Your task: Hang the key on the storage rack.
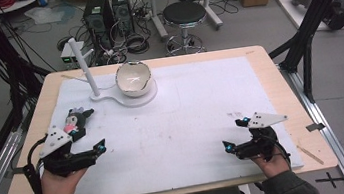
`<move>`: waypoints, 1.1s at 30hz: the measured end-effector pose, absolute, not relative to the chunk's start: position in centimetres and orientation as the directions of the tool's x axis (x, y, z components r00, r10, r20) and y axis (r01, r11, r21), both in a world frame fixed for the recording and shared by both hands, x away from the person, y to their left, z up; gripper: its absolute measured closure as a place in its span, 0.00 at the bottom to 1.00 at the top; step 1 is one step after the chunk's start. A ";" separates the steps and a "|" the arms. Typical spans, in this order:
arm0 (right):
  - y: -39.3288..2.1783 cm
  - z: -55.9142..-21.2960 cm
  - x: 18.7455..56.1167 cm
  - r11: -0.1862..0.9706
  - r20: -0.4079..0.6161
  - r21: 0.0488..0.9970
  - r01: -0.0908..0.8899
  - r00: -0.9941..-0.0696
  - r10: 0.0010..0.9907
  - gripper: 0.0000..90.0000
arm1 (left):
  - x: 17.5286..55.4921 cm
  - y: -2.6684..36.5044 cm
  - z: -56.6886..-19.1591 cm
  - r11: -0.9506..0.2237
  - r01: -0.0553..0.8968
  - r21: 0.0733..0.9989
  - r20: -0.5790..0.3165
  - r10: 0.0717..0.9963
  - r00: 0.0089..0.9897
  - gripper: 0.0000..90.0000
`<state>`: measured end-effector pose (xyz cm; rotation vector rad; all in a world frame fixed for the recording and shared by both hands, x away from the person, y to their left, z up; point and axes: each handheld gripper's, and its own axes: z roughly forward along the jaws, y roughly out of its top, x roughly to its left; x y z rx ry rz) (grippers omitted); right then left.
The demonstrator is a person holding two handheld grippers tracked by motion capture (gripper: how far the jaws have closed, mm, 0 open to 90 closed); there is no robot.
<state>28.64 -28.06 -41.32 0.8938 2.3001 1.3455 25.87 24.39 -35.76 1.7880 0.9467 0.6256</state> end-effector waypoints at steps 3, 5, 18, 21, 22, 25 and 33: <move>-28.0 -41.3 28.7 0.358 0.031 0.865 0.351 -0.750 0.661 0.08 | 26.9 24.5 -35.0 -0.214 0.324 0.921 0.003 0.838 0.546 0.28; -28.1 -41.3 28.7 0.357 0.031 0.866 0.350 -0.750 0.661 0.08 | 27.4 24.5 -34.7 -0.218 0.323 0.921 0.010 0.843 0.538 0.28; -28.0 -41.3 28.7 0.356 0.034 0.868 0.346 -0.756 0.653 0.08 | 30.3 25.6 -34.3 -0.245 0.369 0.896 0.026 0.861 0.508 0.30; -28.1 -41.3 28.7 0.354 0.036 0.868 0.349 -0.754 0.656 0.08 | 31.3 26.4 -34.1 -0.244 0.391 0.887 0.023 0.871 0.491 0.31; -28.1 -41.3 28.7 0.352 0.037 0.869 0.349 -0.754 0.656 0.08 | 31.8 26.9 -33.9 -0.246 0.404 0.881 0.025 0.877 0.479 0.31; -28.0 -41.2 28.7 0.350 0.041 0.868 0.351 -0.753 0.656 0.08 | 32.6 27.5 -33.6 -0.252 0.419 0.872 0.032 0.885 0.465 0.33; -28.1 -41.3 28.8 0.349 0.040 0.870 0.347 -0.757 0.653 0.08 | 34.5 29.2 -33.7 -0.242 0.472 0.848 0.016 0.901 0.433 0.34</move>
